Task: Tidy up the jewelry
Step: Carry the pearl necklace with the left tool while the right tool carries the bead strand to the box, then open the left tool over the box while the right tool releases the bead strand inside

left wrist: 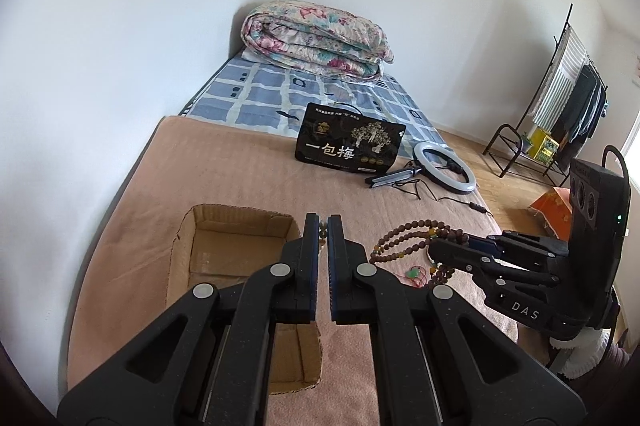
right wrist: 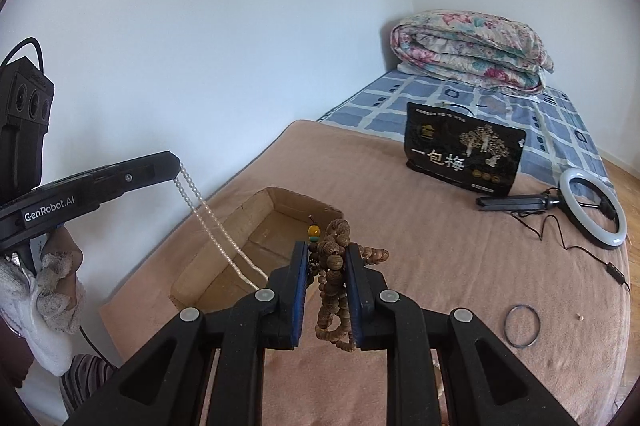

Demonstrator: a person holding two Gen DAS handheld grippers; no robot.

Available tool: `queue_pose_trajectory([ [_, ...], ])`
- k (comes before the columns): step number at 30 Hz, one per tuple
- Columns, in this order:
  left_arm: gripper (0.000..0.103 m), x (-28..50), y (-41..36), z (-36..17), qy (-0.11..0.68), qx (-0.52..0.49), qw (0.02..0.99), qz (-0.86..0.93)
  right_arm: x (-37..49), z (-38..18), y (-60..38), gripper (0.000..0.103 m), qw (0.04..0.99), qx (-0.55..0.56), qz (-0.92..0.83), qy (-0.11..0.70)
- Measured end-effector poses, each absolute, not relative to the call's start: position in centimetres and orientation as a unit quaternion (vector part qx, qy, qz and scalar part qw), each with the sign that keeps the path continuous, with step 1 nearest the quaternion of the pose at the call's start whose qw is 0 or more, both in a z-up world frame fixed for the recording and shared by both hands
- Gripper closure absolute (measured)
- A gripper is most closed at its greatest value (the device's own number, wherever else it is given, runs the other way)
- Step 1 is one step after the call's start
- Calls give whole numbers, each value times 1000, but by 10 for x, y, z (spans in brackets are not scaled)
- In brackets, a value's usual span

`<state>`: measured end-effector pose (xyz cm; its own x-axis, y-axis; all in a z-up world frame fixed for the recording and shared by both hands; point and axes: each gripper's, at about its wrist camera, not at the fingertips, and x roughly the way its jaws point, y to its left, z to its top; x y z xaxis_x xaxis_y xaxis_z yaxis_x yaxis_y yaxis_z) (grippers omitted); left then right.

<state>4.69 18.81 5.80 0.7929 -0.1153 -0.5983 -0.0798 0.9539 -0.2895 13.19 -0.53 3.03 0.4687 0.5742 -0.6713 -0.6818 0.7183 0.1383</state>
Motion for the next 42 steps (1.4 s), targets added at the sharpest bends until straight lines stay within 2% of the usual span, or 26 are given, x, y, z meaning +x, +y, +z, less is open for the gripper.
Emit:
queue_pose_trajectory([
  [16,101,25,223,-8,380,-156,911,24,130,-25,78,86,817,-85,398,409],
  [30,101,26,243,-46,409,-172,895,43,140,-74,102,85,794,-90,387,461],
  [31,101,27,243,-47,409,-171,895,44,141,-76,103,81,792,-91,389,462],
  [33,101,28,242,-48,410,-167,895,46,139,-76,102,78,796,-96,385,458],
  [34,100,29,242,-48,412,-164,895,50,138,-76,103,73,797,-98,385,455],
  [36,84,30,242,-48,411,-163,895,54,137,-74,102,60,801,-100,382,450],
  [37,74,29,243,-47,409,-164,896,55,137,-73,102,48,803,-101,381,447],
  [38,72,29,243,-47,407,-164,897,58,136,-72,102,40,805,-102,380,443],
  [40,72,29,243,-46,406,-163,897,60,134,-69,101,35,810,-104,377,438],
  [42,72,30,243,-45,405,-164,897,63,132,-68,99,35,811,-106,376,435],
])
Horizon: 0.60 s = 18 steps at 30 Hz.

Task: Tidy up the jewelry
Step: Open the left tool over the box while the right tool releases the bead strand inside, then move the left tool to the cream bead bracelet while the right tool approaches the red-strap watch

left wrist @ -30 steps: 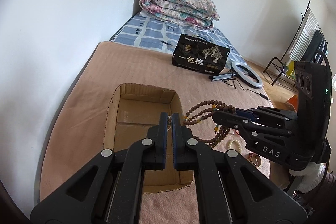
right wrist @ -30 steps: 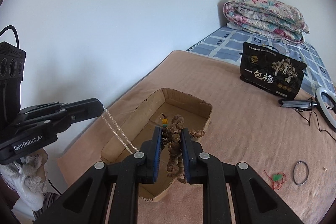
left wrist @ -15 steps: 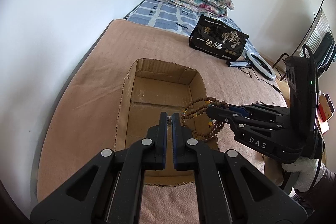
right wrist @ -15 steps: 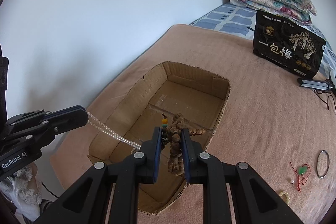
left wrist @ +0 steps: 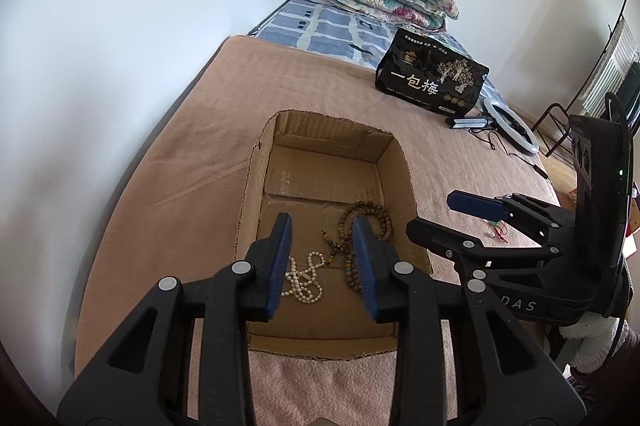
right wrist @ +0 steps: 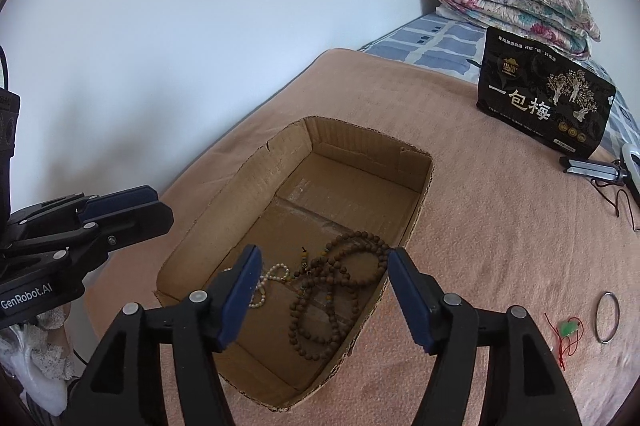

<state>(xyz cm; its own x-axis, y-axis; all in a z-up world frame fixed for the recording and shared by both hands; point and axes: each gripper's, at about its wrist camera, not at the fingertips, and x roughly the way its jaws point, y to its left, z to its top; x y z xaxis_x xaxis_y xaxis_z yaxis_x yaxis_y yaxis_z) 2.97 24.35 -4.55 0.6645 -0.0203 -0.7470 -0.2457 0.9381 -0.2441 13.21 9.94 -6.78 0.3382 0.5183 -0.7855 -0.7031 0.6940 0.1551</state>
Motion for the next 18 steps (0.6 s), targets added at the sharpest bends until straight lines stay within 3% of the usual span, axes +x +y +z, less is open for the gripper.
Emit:
queue_pose_trajectory([
  [3,72,30,244,-45,405,-162,898,62,131,-67,97,31,813,-108,373,434],
  [5,72,29,244,-45,405,-158,898,62,131,-67,93,20,817,-105,370,431],
  [11,71,31,238,-41,401,-148,902,61,128,-60,78,10,826,-102,356,425],
  [14,54,32,233,-39,397,-151,904,57,126,-56,68,2,836,-111,341,416],
  [18,47,35,225,-34,394,-149,905,55,127,-49,50,1,845,-118,327,405],
])
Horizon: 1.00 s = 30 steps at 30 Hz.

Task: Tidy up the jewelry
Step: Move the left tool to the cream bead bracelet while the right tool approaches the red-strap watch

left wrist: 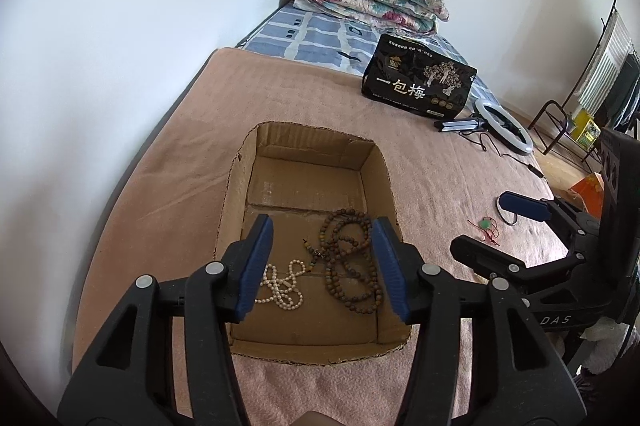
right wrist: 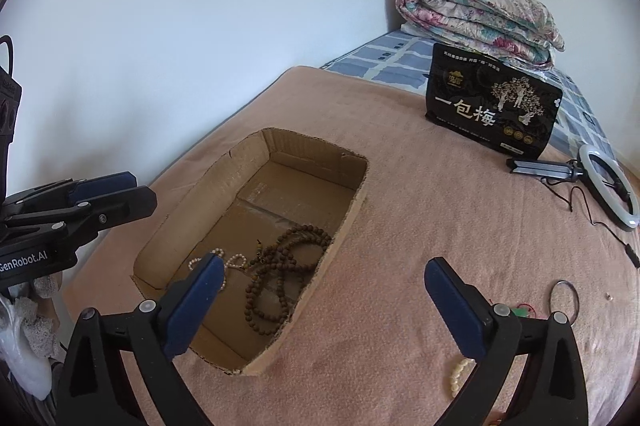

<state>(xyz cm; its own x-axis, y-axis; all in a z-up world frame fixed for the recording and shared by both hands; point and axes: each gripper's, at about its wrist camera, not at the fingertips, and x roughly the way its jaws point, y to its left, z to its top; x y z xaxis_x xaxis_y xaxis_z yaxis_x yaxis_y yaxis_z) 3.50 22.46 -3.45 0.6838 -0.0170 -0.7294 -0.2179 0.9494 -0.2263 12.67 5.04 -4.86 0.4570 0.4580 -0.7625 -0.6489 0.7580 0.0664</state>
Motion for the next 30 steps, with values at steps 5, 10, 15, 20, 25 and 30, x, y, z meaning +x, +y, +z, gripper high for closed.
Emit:
queue_pose_trajectory([
  [5,42,40,207,-32,395,-134,908,48,129,-42,20,0,854,-112,309,403],
  [10,42,48,187,-32,402,-122,907,26,132,-38,-17,0,860,-101,291,407],
  [15,42,58,158,-32,408,-102,907,2,134,-32,-61,0,869,-96,265,407],
  [20,42,69,130,-32,413,-95,905,-25,133,-27,-107,0,878,-82,233,411],
  [25,42,81,99,-34,418,-80,903,-52,132,-25,-147,0,882,-76,208,417],
  [30,42,97,75,-41,434,-90,893,-82,132,-29,-176,0,880,-77,189,429],
])
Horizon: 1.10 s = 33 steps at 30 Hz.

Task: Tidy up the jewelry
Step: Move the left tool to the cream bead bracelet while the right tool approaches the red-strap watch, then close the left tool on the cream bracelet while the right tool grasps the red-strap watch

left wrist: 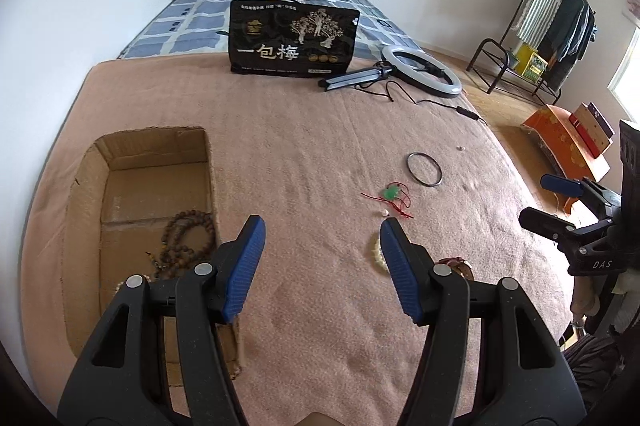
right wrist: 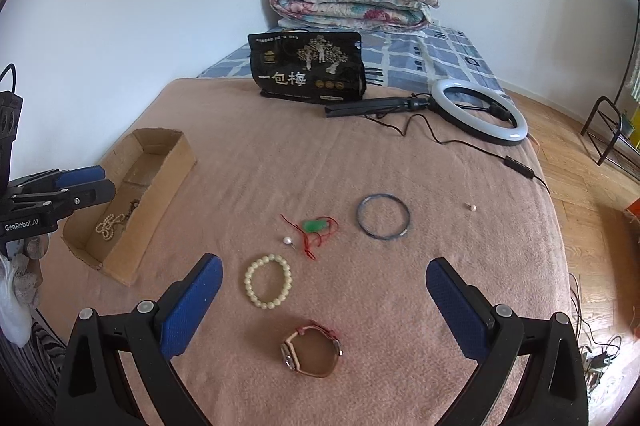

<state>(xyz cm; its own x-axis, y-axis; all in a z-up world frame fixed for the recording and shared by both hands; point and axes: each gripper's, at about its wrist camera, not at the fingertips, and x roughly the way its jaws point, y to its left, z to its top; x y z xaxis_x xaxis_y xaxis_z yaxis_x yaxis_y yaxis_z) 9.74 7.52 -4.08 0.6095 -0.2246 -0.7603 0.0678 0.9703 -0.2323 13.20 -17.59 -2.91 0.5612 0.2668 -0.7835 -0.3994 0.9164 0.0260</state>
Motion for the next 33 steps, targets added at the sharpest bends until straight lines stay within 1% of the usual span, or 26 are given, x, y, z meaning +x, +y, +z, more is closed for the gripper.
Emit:
queue_pose_trajectory([
  [8,42,120,38,-63,464,-79,875,-110,132,-45,-211,2,872,-73,173,453],
  [11,49,127,22,-76,481,-68,866,-122,134,-54,-215,4,865,-70,174,465],
  [13,50,132,14,-86,492,-69,858,-129,135,-63,-215,6,859,-72,178,475],
  [16,55,138,3,-102,509,-70,847,-136,135,-76,-216,10,848,-72,185,491],
  [18,59,142,-3,-112,521,-70,839,-141,136,-85,-216,10,841,-69,188,502],
  [19,62,144,-6,-117,528,-70,835,-141,136,-89,-216,12,839,-67,189,506],
  [22,66,152,-10,-132,545,-76,822,-143,136,-102,-217,22,828,-62,194,522],
  [25,66,158,-11,-146,558,-79,814,-137,134,-114,-216,22,816,-57,200,540],
  [28,67,161,-14,-156,567,-73,809,-134,133,-125,-212,28,805,-65,207,552],
  [33,69,164,-19,-169,575,-64,805,-132,136,-139,-209,35,791,-63,215,570],
])
